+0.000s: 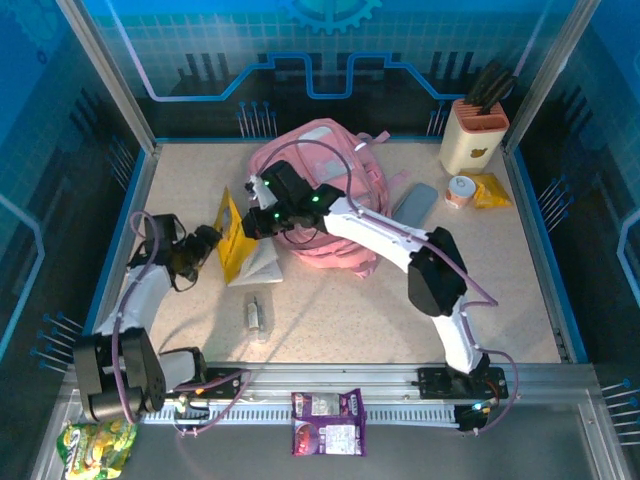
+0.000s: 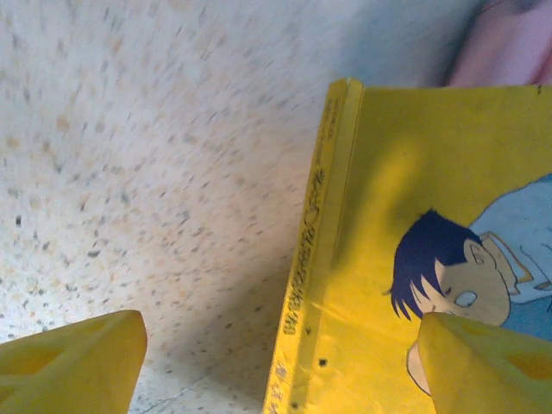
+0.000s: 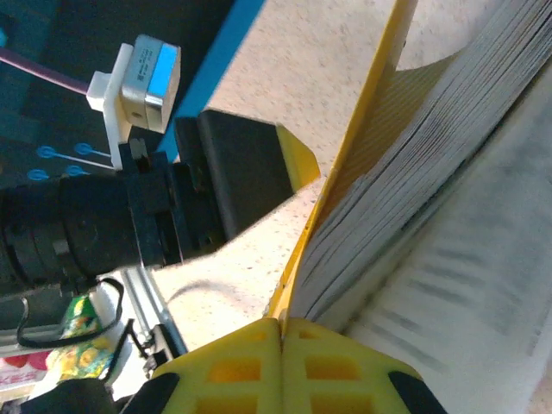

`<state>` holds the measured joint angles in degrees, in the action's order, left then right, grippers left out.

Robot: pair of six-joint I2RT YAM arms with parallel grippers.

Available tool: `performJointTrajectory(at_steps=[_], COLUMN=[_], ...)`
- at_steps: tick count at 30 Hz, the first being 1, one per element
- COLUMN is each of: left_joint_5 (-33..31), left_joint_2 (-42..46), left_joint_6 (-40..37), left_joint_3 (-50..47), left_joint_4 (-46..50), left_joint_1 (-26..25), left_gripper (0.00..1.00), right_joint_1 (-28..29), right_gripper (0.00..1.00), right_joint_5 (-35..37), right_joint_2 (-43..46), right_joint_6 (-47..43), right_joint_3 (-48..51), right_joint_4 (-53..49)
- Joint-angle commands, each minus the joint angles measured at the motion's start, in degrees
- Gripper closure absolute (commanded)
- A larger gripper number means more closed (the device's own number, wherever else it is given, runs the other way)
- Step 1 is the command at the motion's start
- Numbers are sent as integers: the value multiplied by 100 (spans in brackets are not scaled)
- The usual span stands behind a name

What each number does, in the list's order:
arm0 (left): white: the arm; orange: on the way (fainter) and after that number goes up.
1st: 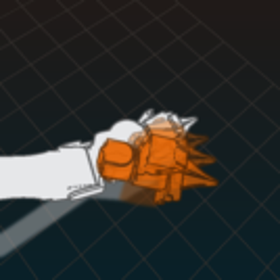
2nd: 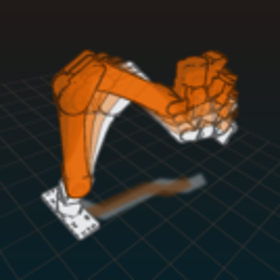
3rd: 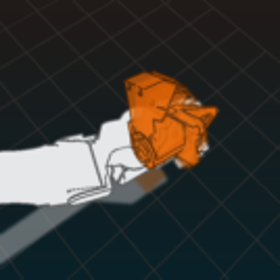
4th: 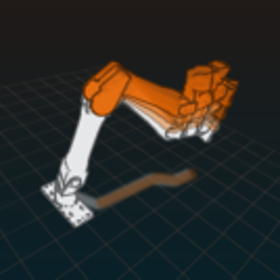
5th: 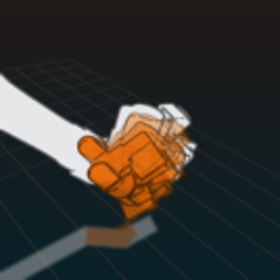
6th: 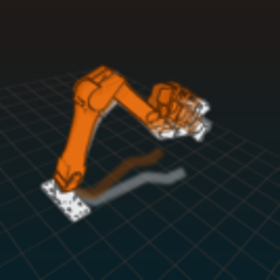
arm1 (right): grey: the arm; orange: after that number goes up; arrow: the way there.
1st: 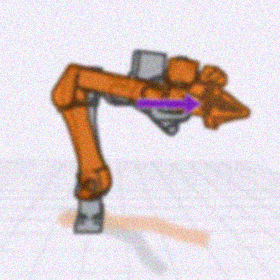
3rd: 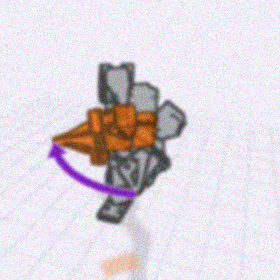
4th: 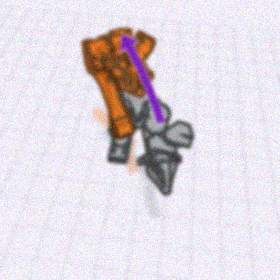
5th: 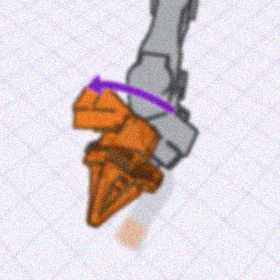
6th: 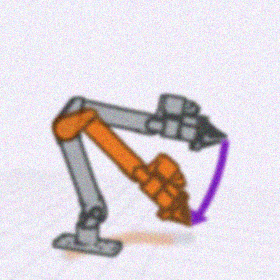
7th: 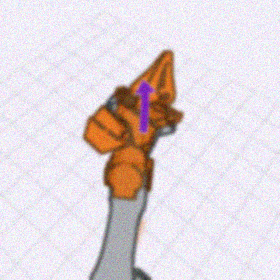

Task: Pack the student bag
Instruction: Pick up the book from the middle-left of the table.

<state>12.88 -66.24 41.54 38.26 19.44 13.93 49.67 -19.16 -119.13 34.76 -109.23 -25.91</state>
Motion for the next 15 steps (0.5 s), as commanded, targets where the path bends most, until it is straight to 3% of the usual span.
performJointTrajectory(at_steps=[1, 4, 8, 15], left_joint_5=[426, 1221, 2017, 2724], left_joint_2=[476, 663, 757, 1108], left_joint_6=[-147, -115, 240, 1356], left_joint_3=[342, 445, 503, 53], left_joint_4=[490, 248, -41, -1461], left_joint_1=[181, 224, 215, -163], left_gripper=[12, 4, 2, 2], right_joint_1=[-228, -437, -677, -1053], right_gripper=[100, 100, 100, 100], right_joint_5=[-381, -669, -821, -1250], right_joint_2=[742, 1148, 1714, 2218], right_joint_6=[226, 524, 719, 1092], right_joint_3=[317, 753, 1386, 2054], right_joint_4=[797, 1171, 1625, 2151])
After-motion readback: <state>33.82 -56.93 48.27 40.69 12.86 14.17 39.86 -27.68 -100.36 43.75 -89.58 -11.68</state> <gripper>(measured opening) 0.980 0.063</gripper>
